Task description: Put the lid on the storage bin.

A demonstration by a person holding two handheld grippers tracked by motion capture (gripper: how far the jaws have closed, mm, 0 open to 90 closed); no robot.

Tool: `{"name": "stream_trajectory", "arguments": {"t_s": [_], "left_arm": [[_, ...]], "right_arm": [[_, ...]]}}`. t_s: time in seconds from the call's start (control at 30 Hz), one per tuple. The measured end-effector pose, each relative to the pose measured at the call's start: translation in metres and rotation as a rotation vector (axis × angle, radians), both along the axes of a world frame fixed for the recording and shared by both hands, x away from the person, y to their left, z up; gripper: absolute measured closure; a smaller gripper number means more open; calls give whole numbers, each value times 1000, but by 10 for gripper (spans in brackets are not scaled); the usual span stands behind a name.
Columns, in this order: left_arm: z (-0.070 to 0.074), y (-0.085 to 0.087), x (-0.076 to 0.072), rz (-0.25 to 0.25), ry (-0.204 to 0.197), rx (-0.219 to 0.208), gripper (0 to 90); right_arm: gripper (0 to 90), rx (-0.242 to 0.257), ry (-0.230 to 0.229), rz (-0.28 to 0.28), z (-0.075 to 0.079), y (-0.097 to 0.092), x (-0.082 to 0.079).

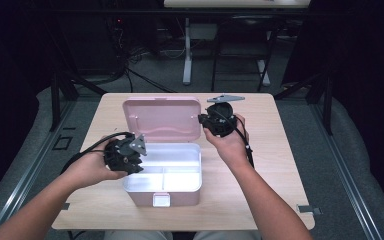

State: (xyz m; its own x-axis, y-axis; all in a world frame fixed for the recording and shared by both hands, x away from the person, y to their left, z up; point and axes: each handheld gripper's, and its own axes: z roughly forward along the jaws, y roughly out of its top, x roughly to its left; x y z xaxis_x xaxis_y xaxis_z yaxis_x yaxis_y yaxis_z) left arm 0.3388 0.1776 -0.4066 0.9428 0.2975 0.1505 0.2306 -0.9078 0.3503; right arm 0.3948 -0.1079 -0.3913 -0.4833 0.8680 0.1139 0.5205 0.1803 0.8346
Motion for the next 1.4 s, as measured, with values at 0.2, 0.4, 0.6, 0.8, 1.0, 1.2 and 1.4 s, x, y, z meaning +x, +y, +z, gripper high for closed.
{"name": "stream_trajectory", "arguments": {"t_s": [0.2, 0.4, 0.6, 0.8, 1.0, 1.2, 1.4], "left_arm": [[-5, 34, -5, 85, -36, -140, 733], [-12, 60, -5, 212, -86, -294, 706], [-10, 83, -2, 354, -153, -453, 683], [-5, 93, 6, 452, -214, -535, 632], [0, 97, 14, 492, -271, -632, 628], [8, 94, 23, 499, -309, -642, 628], [20, 86, 26, 521, -364, -680, 609]], "right_arm": [[873, 1, -1, 3, 0, 0, -1], [873, 3, -5, 2, 0, 0, -2], [873, 1, -9, 1, 0, 0, -3], [873, 7, -13, 0, -1, 0, -3], [872, 14, -18, -1, -2, -1, -5], [872, 23, -20, 0, -3, -1, -5], [872, 29, -25, -3, -4, -1, -5]]}}
